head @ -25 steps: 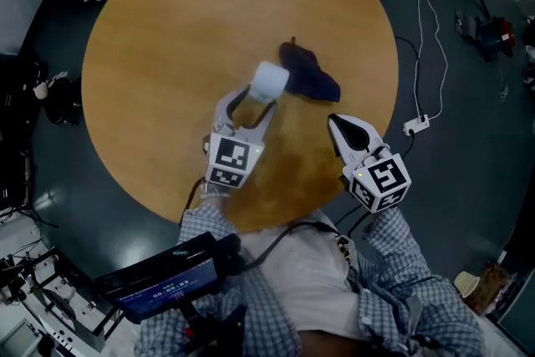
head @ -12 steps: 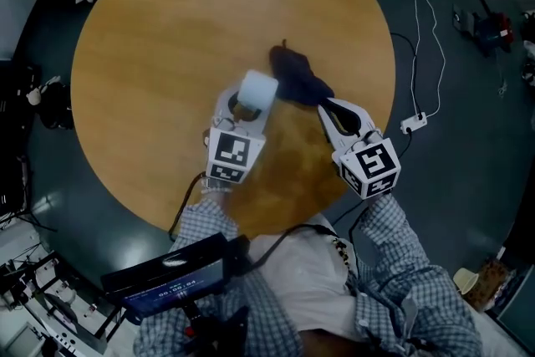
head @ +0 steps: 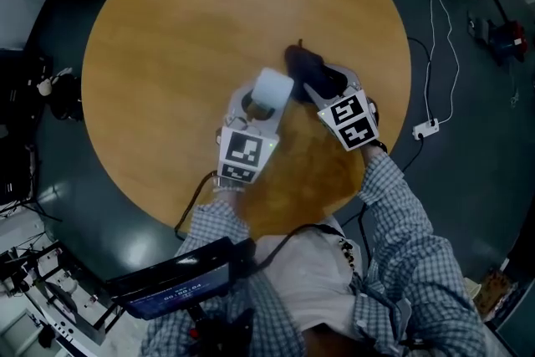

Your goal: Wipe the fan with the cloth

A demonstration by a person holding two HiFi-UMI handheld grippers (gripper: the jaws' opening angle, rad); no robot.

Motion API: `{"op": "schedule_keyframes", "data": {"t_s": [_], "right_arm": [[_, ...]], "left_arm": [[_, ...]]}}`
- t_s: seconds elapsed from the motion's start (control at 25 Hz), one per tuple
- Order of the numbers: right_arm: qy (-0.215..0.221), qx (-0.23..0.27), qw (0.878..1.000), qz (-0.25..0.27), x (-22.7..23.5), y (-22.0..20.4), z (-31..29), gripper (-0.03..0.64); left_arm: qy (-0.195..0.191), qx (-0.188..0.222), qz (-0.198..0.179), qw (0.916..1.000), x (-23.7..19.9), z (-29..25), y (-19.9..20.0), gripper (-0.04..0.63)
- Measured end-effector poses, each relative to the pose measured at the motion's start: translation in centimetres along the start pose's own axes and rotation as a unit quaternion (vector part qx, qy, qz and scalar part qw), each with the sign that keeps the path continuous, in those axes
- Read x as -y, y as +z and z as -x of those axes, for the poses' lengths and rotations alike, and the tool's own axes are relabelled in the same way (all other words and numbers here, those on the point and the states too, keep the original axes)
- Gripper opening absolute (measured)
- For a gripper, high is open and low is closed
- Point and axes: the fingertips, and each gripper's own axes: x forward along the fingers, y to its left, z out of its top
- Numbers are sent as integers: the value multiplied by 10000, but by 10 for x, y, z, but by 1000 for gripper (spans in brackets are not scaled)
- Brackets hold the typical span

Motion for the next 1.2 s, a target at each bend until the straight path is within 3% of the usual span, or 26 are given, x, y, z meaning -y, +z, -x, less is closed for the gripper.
{"op": "schedule_keyframes", "data": {"t_s": [0.16,0.36,0.48,0.6,0.76,1.0,1.08,1.2], "right_arm": [[0,45,9999,-103,-2,-7,-4,112],[-4,375,9992,-99,2,14,22,95],[-132,917,9957,-68,13,50,59,94],[-224,1637,9862,70,13,115,105,94],[-130,2190,9719,853,-27,184,147,94],[66,2151,9417,2586,-107,223,172,94],[316,2089,9368,2790,-129,222,178,94],[719,2025,9387,2696,-149,217,186,94]], "left_arm": [[-62,-78,-117,9999,3,-1,-1,147],[-85,-205,-229,9995,6,3,0,147],[-9,-239,-198,9995,5,9,7,146],[97,-345,-304,9989,3,17,21,147],[184,-373,-456,9981,4,33,42,146],[391,-259,-626,9969,-5,45,74,144],[444,-264,-655,9965,-8,50,78,143],[495,-206,-640,9965,-10,56,83,141]]}}
